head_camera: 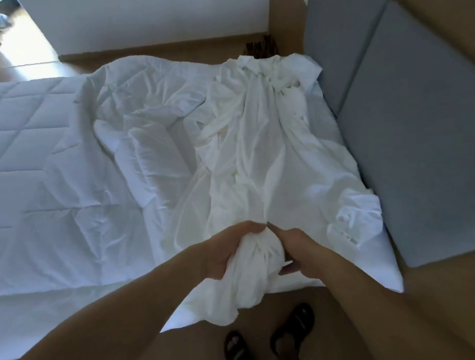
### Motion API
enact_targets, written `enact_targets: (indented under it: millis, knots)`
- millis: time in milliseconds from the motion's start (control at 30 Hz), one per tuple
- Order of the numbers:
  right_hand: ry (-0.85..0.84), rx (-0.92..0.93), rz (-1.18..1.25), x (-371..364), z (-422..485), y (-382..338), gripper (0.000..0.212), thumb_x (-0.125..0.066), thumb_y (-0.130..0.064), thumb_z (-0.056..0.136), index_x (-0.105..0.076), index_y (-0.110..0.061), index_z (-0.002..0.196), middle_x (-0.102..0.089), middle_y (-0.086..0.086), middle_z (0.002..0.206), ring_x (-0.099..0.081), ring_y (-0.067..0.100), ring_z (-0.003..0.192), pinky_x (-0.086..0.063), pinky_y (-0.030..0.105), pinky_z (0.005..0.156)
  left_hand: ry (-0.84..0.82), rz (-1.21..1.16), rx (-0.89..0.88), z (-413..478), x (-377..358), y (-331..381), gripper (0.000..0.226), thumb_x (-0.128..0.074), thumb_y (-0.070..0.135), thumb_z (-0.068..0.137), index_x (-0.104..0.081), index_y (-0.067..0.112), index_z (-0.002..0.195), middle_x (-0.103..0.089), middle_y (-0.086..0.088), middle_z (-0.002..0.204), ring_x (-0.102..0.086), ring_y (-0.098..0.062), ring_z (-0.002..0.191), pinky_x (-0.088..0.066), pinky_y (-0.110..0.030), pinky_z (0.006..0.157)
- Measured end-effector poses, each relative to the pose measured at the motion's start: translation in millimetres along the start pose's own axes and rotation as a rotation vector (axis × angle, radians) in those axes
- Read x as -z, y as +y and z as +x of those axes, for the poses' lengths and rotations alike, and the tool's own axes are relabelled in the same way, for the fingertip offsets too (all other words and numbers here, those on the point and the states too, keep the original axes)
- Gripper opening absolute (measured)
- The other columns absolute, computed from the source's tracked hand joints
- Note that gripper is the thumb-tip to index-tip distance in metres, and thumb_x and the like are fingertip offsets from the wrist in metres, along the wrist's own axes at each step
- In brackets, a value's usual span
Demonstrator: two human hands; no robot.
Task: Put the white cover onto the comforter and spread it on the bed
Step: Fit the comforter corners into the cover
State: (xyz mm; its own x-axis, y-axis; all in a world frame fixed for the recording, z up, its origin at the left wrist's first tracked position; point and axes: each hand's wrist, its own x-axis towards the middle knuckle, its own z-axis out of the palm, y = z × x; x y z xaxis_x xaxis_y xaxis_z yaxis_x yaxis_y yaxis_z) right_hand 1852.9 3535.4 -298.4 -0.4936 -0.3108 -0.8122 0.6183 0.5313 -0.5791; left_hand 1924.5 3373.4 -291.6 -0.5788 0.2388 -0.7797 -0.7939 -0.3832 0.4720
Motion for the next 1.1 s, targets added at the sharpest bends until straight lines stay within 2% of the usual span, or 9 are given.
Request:
enact_targets:
  millis: [100, 200, 400, 500, 633, 800, 900, 1000, 1100]
  knots:
    - [0.172, 0.153, -0.089, 2, 13, 7, 0.038, -0.061, -0.032, 0.097, -0.053, -0.005, 0.072, -0.059, 0.008, 0.075, -0.055, 0.02, 0.067, -0.051, 0.036, 0.059, 0.125, -0.033, -0.032, 11, -4, -1, 0.064, -0.08, 0.045, 0.07, -0.067, 0.009, 0.121, -0.071, -0.017, 0.114, -0.067, -0.034, 0.107, -0.05, -0.046, 0.1]
    - [0.339, 0.328, -0.409, 17, 8, 7, 0.041, -0.054, -0.031, 0.099, -0.039, -0.012, 0.066, -0.043, 0.006, 0.066, -0.039, 0.017, 0.059, -0.033, 0.03, 0.057, 0.219, -0.113, -0.093, 20, 8, 3, 0.079, -0.086, 0.045, 0.059, -0.062, 0.013, 0.128, -0.071, -0.015, 0.116, -0.067, -0.036, 0.108, -0.048, -0.05, 0.103]
    - [0.166, 0.609, -0.472, 42, -35, -18, 0.042, -0.054, -0.028, 0.101, -0.037, -0.014, 0.065, -0.04, -0.001, 0.059, -0.043, 0.013, 0.056, -0.04, 0.034, 0.064, 0.291, -0.174, -0.189, 24, -9, 40, 0.053, -0.065, 0.046, 0.084, -0.065, 0.01, 0.123, -0.074, -0.015, 0.108, -0.07, -0.033, 0.099, -0.054, -0.044, 0.089]
    - [0.104, 0.672, -0.26, 55, -41, -28, 0.042, -0.058, -0.032, 0.094, -0.043, 0.001, 0.072, -0.04, 0.007, 0.071, -0.04, 0.019, 0.067, -0.036, 0.035, 0.069, 0.187, -0.145, -0.254, 22, -27, 63, 0.063, -0.065, 0.054, 0.082, -0.065, 0.01, 0.126, -0.072, -0.016, 0.113, -0.069, -0.033, 0.104, -0.053, -0.044, 0.091]
    - [0.113, 0.724, -0.174, 61, -40, -49, 0.026, -0.061, -0.016, 0.096, -0.047, -0.012, 0.075, -0.043, 0.002, 0.079, -0.043, 0.014, 0.073, -0.035, 0.032, 0.073, -0.073, 0.032, -0.194, 21, -50, 70, 0.063, -0.058, 0.059, 0.088, -0.067, 0.008, 0.123, -0.067, -0.017, 0.117, -0.063, -0.033, 0.109, -0.044, -0.049, 0.108]
    - [0.016, 0.696, 0.092, 61, -38, -58, 0.025, -0.056, -0.021, 0.099, -0.071, -0.002, 0.093, -0.074, 0.007, 0.096, -0.068, 0.018, 0.09, -0.054, 0.032, 0.086, -0.054, -0.002, -0.237, 30, -57, 76, 0.056, -0.068, 0.04, 0.087, -0.062, 0.004, 0.13, -0.064, -0.019, 0.124, -0.063, -0.032, 0.108, -0.046, -0.046, 0.103]
    - [0.197, 0.682, 0.27, 67, -23, -48, 0.022, -0.054, -0.021, 0.1, -0.074, -0.013, 0.101, -0.074, 0.001, 0.108, -0.067, 0.016, 0.107, -0.051, 0.039, 0.101, 0.055, -0.04, -0.217, 33, -51, 75, 0.039, -0.061, 0.025, 0.092, -0.067, -0.001, 0.12, -0.069, -0.019, 0.112, -0.067, -0.032, 0.097, -0.051, -0.045, 0.097]
    - [0.325, 0.463, 0.099, 68, -3, -36, 0.036, -0.06, -0.041, 0.096, -0.061, -0.021, 0.126, -0.062, -0.006, 0.125, -0.058, 0.016, 0.118, -0.047, 0.045, 0.106, 0.121, -0.04, -0.199, 32, -42, 72, 0.022, -0.06, 0.016, 0.087, -0.067, 0.002, 0.102, -0.069, -0.016, 0.089, -0.068, -0.031, 0.08, -0.054, -0.044, 0.087]
    - [0.104, 0.24, 0.012, 58, 6, -23, 0.045, -0.055, -0.056, 0.094, -0.069, -0.016, 0.111, -0.071, 0.003, 0.113, -0.065, 0.021, 0.107, -0.053, 0.045, 0.097, 0.126, -0.019, -0.182, 25, -37, 65, 0.025, -0.054, 0.012, 0.089, -0.067, 0.0, 0.107, -0.071, -0.017, 0.095, -0.07, -0.032, 0.083, -0.055, -0.043, 0.086]
